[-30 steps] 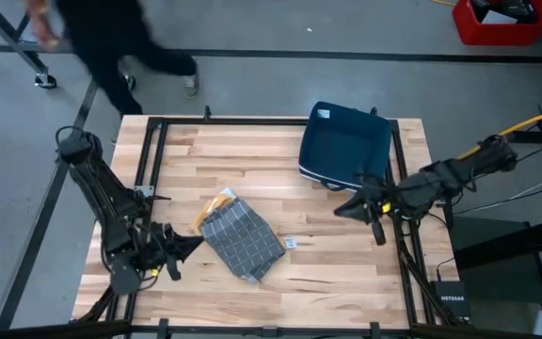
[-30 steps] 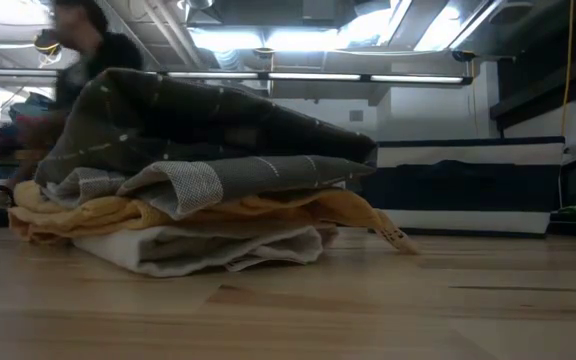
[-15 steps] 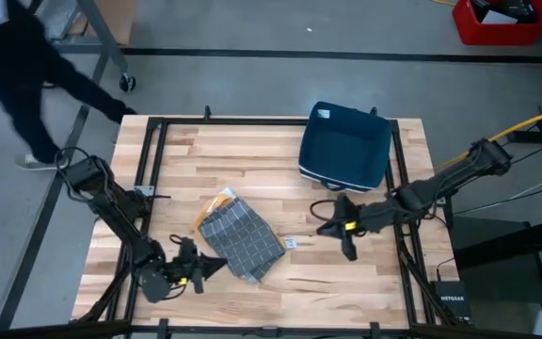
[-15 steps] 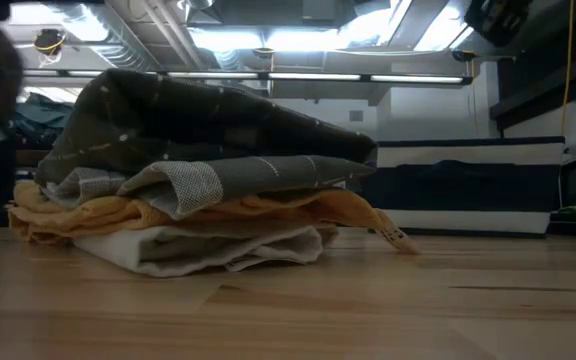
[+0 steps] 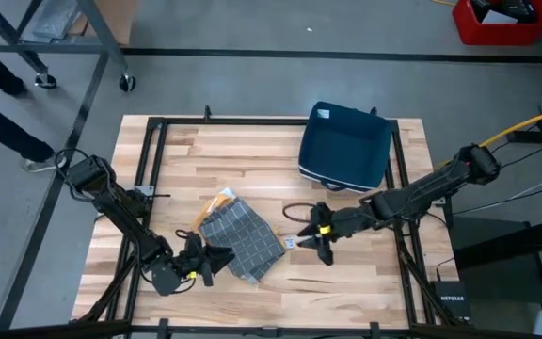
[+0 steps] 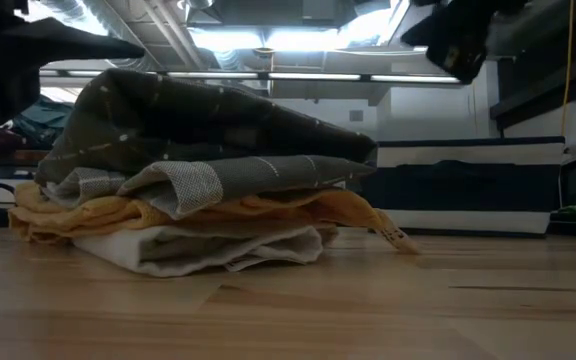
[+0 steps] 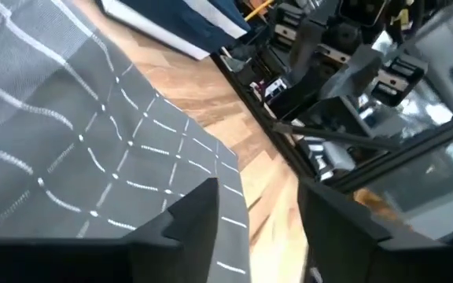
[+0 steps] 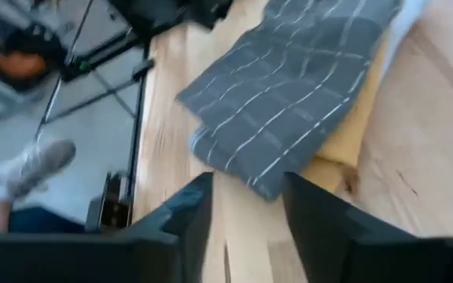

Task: Fold towel
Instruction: Put the stacked and folded towels into the blue laundry bin

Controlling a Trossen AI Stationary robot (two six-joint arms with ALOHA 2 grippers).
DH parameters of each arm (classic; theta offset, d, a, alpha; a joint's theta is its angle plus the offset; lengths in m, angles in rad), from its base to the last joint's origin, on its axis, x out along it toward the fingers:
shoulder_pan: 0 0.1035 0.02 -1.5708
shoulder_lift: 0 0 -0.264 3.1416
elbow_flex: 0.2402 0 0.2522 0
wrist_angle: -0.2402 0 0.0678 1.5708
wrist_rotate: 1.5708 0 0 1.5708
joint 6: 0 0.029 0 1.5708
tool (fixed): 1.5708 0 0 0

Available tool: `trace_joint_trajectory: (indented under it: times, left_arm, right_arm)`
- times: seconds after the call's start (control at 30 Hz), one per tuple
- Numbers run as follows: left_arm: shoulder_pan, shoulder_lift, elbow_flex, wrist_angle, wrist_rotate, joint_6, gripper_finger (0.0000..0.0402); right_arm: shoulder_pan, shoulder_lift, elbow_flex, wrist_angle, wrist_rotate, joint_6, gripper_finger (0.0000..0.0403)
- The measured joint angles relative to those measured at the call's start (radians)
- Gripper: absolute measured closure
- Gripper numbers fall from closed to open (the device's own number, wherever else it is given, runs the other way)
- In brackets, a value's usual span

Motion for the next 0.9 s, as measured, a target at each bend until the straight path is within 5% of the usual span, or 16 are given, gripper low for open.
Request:
trace_joint_trajectory:
  times: [0.3,0.6,0.9]
  left_arm:
    - [-0.008,0.000,0.000,0.000,0.001,-0.069,0.0221]
    - [-0.018,-0.001,0.000,0.032,0.002,-0.149,0.0221]
    - [-0.103,-0.011,0.000,0.052,0.002,-0.284,0.0221]
  right_arm:
    - [-0.153,0.055,0.000,0.085,-0.064,0.222,0.0180]
    - [-0.248,0.156,0.001,0.169,-0.227,0.313,0.0175]
    - [-0.252,0.240,0.028,0.189,-0.236,0.338,0.0175]
